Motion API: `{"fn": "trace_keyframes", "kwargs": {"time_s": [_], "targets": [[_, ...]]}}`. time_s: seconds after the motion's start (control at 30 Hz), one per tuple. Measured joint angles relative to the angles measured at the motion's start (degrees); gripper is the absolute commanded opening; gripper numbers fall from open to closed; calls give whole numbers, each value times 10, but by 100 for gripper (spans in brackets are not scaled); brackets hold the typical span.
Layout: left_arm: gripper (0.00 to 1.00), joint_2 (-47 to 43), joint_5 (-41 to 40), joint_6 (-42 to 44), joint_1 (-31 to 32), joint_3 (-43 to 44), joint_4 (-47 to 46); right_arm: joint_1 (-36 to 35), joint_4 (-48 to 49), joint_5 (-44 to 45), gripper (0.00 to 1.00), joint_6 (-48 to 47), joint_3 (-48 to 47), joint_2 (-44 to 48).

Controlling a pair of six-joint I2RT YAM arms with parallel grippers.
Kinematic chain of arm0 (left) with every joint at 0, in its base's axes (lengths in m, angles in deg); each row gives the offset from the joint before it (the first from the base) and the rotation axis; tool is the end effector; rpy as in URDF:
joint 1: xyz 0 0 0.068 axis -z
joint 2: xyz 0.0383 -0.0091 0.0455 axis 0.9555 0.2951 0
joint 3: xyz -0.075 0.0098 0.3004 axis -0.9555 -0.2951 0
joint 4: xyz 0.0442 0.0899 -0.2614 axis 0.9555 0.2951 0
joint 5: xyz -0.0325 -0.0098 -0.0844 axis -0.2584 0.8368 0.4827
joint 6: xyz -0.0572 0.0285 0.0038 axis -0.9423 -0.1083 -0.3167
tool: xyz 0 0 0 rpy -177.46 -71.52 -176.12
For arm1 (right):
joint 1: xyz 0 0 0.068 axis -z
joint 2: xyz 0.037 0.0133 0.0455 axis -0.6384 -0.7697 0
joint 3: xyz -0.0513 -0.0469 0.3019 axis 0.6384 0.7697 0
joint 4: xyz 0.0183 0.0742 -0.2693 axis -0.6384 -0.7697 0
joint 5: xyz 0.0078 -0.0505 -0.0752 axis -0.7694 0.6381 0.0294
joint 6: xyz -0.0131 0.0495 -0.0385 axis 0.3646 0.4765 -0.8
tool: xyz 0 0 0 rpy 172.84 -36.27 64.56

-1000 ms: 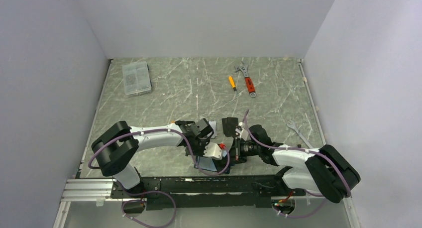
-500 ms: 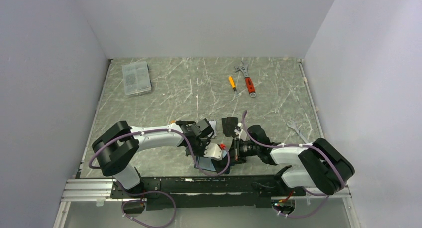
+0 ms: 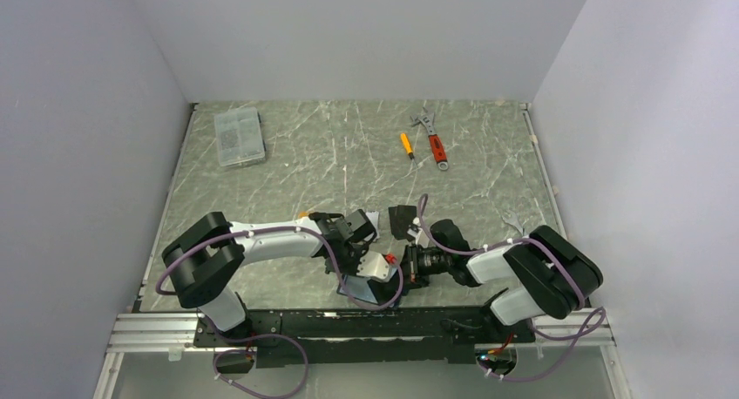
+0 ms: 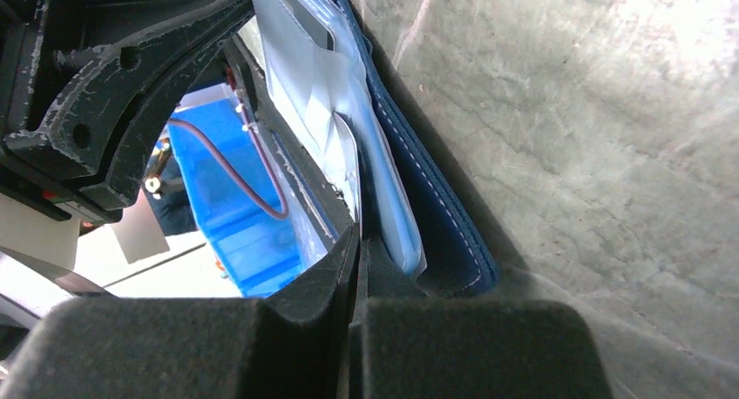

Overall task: Put the credit cards into the card holder
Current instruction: Insert the credit card into the card holder.

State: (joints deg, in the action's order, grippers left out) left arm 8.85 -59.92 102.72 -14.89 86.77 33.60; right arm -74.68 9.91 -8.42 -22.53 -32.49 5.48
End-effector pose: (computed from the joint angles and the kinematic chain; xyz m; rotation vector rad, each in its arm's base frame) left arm 0.1571 -0.2654 0.1706 2.2593 1.7870 -0.2689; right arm 0.1434 0.1433 0.1048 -0.0035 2.6994 1.5850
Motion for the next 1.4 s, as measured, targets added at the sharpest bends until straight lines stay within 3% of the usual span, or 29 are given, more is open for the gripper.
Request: {"fn": "trace_keyframes", "kwargs": {"time_s": [0.43,1.0,1.4], "targets": [[0,-9,-16,8,8,-18,-18,0,7,13,0,-1,-8,49],[0,-17,-16,10,11,-24,-23,0,59,54,0,16,-9,-8],[0,-36,-23,37,42,-45,-38,-31,-34,134,0,11,-30,40]]}}
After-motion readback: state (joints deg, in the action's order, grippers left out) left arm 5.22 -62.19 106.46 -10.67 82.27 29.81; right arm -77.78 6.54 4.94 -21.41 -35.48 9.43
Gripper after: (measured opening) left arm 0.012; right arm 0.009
